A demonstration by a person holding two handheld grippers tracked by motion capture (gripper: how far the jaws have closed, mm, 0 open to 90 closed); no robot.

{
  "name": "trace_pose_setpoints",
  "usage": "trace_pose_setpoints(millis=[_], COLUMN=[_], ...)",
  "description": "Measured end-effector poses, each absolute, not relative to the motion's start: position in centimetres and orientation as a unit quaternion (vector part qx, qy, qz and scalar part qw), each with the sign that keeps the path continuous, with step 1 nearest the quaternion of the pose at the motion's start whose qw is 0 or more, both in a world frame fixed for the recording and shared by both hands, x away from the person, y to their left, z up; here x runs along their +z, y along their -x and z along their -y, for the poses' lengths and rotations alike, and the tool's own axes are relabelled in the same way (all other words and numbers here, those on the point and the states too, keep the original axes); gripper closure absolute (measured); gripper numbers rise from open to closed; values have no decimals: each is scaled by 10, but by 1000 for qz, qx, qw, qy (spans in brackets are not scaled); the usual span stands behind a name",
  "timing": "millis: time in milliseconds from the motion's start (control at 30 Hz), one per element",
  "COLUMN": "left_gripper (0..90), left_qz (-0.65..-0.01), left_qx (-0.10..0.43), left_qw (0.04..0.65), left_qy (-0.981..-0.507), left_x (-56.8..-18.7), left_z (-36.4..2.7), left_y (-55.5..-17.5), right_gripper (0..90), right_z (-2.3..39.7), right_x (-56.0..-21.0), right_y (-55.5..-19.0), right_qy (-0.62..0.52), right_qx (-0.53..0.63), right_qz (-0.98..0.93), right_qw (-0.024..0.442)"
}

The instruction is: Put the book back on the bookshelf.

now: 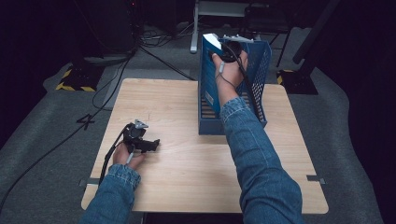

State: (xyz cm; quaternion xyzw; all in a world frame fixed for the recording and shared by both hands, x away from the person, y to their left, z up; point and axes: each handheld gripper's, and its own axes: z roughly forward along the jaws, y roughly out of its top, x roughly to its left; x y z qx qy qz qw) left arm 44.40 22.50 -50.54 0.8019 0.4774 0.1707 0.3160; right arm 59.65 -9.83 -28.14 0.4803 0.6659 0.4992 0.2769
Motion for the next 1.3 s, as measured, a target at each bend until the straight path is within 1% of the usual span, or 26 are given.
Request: trace_pose_setpoints(millis=[233,367,467,600,833,967,1067,1100,1300], left_gripper=[26,26,26,27,27,27,27,27,27], left_qz=[-478,-478,-478,-478,-478,-478,-479,-479,-479], left_qx=[171,171,171,171,171,171,172,172,171], left_qw=[317,317,317,317,317,317,316,315,314], left_qy=[-801,-801,-801,-801,-801,-801,-801,-801,-801], left_x=[-505,-505,-505,-505,-505,-505,-505,-505,-505], left_z=[-225,-225,-225,-225,-225,-225,-225,-225,-225], left_y=[-444,-444,-444,-444,-444,-444,-444,-444,-444], right_gripper=[602,602,603,603,600,594,591,589,586], right_z=[88,86,86,88,89,87,84,81,75], right_x=[-295,-304,-310,-333,-340,-348,-351,-353,-358], right_y=[-592,-591,-590,-591,-585,-573,-569,-567,-577], right_qy=[-465,-471,-470,-482,-470,-459,-455,-450,-451], right_qx=[500,502,500,499,513,515,512,511,506], right_qz=[-663,-662,-663,-663,-655,-655,-658,-659,-652], right_qw=[306,297,298,281,294,310,312,321,340])
